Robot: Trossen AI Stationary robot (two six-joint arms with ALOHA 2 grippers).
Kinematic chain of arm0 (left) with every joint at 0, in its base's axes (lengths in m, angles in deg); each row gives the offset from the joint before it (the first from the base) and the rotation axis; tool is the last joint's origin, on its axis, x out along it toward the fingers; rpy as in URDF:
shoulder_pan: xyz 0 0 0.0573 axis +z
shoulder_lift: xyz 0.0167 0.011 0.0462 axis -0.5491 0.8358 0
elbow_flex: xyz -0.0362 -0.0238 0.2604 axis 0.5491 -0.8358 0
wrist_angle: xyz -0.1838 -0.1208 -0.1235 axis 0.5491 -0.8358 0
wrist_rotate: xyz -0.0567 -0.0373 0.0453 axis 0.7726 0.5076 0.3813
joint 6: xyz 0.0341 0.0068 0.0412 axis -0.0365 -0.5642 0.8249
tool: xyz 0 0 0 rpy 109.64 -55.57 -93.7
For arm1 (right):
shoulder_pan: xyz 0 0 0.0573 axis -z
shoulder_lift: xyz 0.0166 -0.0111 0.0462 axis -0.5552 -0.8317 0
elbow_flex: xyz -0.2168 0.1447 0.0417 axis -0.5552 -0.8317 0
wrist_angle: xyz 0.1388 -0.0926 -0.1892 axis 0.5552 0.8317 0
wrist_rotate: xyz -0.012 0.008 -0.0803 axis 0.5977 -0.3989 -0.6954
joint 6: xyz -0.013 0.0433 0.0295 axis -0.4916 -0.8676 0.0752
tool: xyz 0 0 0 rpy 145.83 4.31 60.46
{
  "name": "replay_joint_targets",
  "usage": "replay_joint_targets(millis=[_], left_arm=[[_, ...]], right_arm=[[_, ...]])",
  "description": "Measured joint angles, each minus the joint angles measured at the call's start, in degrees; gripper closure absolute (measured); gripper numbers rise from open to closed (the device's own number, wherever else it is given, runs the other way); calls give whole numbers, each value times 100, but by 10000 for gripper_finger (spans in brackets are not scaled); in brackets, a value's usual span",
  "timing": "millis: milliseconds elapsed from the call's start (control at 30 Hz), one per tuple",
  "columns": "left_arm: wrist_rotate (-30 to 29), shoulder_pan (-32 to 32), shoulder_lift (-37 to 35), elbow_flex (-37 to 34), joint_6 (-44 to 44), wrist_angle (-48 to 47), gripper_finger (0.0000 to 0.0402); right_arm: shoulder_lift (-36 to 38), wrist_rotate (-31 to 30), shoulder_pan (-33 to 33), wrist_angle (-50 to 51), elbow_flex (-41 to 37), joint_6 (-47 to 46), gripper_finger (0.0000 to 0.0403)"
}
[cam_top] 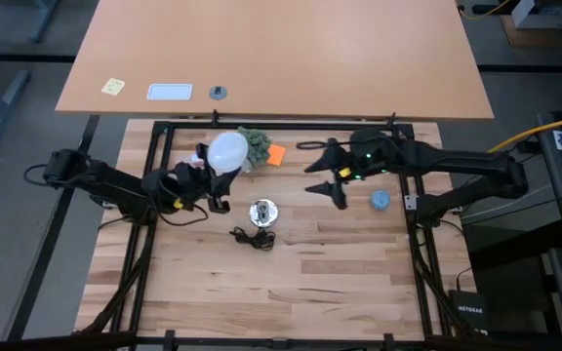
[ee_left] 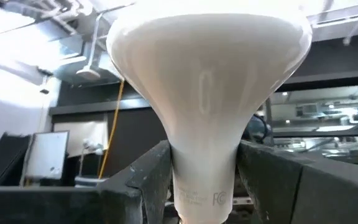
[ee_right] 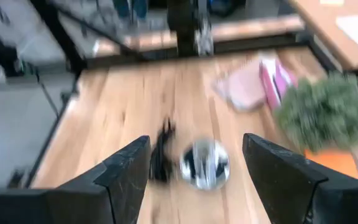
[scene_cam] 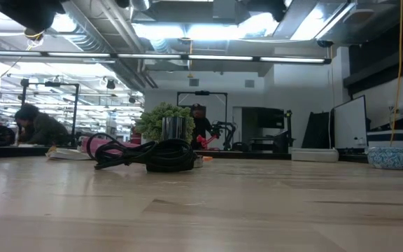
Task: Screw lightbulb
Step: Insert the lightbulb into the lamp
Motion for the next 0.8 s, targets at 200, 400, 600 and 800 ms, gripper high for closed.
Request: replay_joint_targets(millis=[200, 400, 600, 800], left_arm=[[-374, -68, -299, -2, -631, -422, 231], [-380, -68, -295, -2, -1137, -524, 231], [-382, -179, -313, -2, -1097, -468, 231], [-387, -436, -605, -4, -302, -508, 231]], right_arm=[[484, 31, -4, 1947, 4, 694, 143], [644, 30, -4, 2779, -9, 1552, 143], [915, 222, -2, 2003, -681, 2375, 143], [1201, 376, -2, 678, -2032, 2263, 143]])
